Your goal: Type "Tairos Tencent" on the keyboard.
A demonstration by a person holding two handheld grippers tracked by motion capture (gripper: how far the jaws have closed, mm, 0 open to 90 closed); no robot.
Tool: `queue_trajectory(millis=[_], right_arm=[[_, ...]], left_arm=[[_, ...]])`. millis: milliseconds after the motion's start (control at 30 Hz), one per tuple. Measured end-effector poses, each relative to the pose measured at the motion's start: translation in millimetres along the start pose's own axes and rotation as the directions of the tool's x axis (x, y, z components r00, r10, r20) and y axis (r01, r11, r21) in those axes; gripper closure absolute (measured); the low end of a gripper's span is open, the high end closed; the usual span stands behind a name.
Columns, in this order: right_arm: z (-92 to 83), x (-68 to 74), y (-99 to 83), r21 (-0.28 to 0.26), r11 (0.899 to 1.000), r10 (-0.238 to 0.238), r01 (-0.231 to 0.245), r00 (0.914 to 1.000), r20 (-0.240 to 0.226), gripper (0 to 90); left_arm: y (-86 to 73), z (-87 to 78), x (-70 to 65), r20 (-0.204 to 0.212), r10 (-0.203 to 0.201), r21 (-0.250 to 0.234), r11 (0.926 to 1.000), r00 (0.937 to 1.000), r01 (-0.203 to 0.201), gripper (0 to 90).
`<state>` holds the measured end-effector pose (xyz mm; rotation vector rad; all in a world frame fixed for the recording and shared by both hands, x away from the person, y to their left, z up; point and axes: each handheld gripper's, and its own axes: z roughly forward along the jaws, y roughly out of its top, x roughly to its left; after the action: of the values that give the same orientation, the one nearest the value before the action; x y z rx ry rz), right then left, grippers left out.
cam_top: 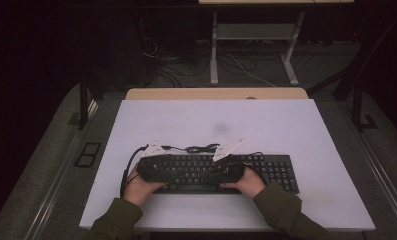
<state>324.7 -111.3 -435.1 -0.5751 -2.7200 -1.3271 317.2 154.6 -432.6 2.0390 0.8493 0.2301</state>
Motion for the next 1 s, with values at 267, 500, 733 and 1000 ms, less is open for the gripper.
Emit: queue_trajectory(millis=[267, 500, 733, 1000], right_arm=[[3.6, 1.4, -0.7, 0.017, 1.000, -0.004, 0.004, 1.0000, 0.001, 89.4], [4.0, 1.0, -1.3, 0.020, 1.000, -0.004, 0.004, 1.0000, 0.005, 89.4], [5.6, 0.2, -2.9, 0.027, 1.000, -0.002, 0.002, 1.0000, 0.003, 89.4], [3.5, 0.8, -1.6, 0.015, 1.000, -0.006, 0.006, 1.0000, 0.008, 89.3]], left_arm=[[-0.1, 0.2, 0.2, -0.001, 0.001, 0.000, 1.0000, 1.0000, -0.001, 25.3], [-0.2, 0.4, -0.1, -0.001, 0.000, 0.001, 1.0000, 1.0000, 0.000, 25.3], [-0.3, 0.0, 0.4, -0.002, 0.002, 0.001, 1.0000, 1.0000, -0.002, 25.3], [0.2, -0.7, 0.2, -0.002, 0.003, 0.000, 1.0000, 1.0000, -0.003, 25.4]])
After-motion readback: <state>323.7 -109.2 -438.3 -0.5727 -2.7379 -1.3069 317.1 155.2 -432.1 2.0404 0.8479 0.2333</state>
